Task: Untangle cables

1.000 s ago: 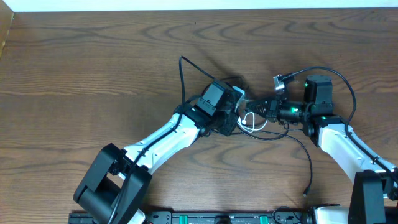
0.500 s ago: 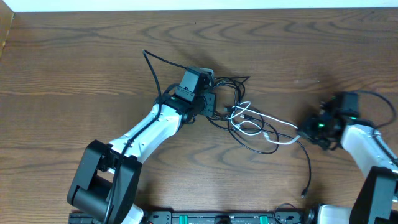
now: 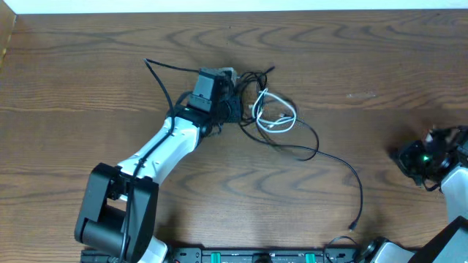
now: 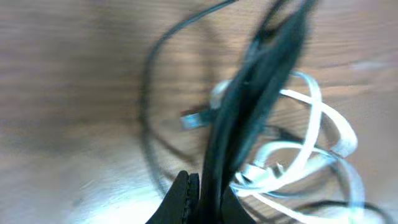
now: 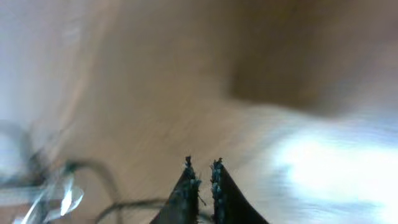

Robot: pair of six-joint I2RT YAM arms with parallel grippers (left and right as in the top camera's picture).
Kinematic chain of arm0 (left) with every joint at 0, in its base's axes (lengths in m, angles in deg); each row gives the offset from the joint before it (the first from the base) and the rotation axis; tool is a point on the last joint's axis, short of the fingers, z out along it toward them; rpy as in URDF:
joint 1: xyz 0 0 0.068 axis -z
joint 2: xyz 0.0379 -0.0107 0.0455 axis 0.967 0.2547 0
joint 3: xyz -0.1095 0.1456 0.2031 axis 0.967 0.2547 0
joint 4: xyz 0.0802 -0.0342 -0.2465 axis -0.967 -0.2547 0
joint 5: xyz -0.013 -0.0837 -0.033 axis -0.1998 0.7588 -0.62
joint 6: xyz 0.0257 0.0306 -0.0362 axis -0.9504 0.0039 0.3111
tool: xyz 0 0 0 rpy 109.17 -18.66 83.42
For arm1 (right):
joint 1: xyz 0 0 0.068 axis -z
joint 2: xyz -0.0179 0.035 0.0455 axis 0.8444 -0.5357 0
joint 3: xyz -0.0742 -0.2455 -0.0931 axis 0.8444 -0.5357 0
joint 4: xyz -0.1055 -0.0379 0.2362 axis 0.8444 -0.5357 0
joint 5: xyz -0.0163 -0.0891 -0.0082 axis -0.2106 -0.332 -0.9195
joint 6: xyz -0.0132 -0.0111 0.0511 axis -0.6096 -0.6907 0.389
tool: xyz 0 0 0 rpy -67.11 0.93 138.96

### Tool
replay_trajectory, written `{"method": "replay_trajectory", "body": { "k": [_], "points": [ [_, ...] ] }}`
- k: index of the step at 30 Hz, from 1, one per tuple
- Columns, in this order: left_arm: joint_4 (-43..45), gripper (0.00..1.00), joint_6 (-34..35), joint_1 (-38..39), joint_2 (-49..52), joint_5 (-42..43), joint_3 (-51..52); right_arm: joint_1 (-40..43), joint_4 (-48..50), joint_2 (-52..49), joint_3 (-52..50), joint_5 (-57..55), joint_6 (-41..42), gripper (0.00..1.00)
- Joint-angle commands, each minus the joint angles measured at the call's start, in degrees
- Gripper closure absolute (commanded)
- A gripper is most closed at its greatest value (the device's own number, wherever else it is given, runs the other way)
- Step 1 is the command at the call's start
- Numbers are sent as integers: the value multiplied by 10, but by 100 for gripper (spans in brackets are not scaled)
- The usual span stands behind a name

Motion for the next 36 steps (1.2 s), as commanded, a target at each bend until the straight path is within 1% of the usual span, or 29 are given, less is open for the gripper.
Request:
{"method": "replay_trajectory", "body": {
  "k": [1,3,4,5,7,8,9,11,14,15,17,22,24,27,31,33,34,36],
  "points": [
    [48,92,-18,-4,-17,157,-5,-47,2,5,1,223,-109,75],
    [50,92,-19,-3,-17,157,-5,-88,6,5,1,296,-149,66],
    [46,93,-19,-3,-17,157,-5,-119,15,5,1,319,-155,63],
    [44,92,-19,-3,-17,158,-5,-136,23,5,1,325,-154,62],
    [43,92,-40,-2,-17,181,-5,-185,50,5,1,326,-146,59],
    [44,92,-63,1,-17,203,-5,-224,83,5,1,323,-116,57],
    [44,92,-67,4,-17,212,-5,-262,129,5,1,289,-40,57],
    [44,92,-68,10,-17,215,-5,-309,197,5,1,227,66,57],
    [45,92,-68,18,-17,217,-5,-363,268,5,1,166,148,57],
    [44,92,-68,22,-17,219,-5,-380,283,5,1,132,171,59],
    [45,92,-65,26,-17,232,-5,-399,292,2,1,99,198,62],
    [45,92,-53,28,-17,247,-5,-431,316,-24,1,70,227,61],
    [45,92,-50,29,-17,250,-5,-440,339,-41,1,68,230,61],
    [45,92,-50,32,-17,276,-5,-447,378,-76,1,67,236,61],
    [44,92,-50,32,-17,297,-5,-452,457,-126,1,75,246,69],
    [45,92,-50,32,-17,301,-5,-452,465,-131,1,75,256,70],
    [45,92,-50,32,-17,301,-5,-452,465,-132,1,79,256,73],
    [45,92,-45,33,-17,302,-5,-452,465,-132,1,84,268,73]
  ]
}}
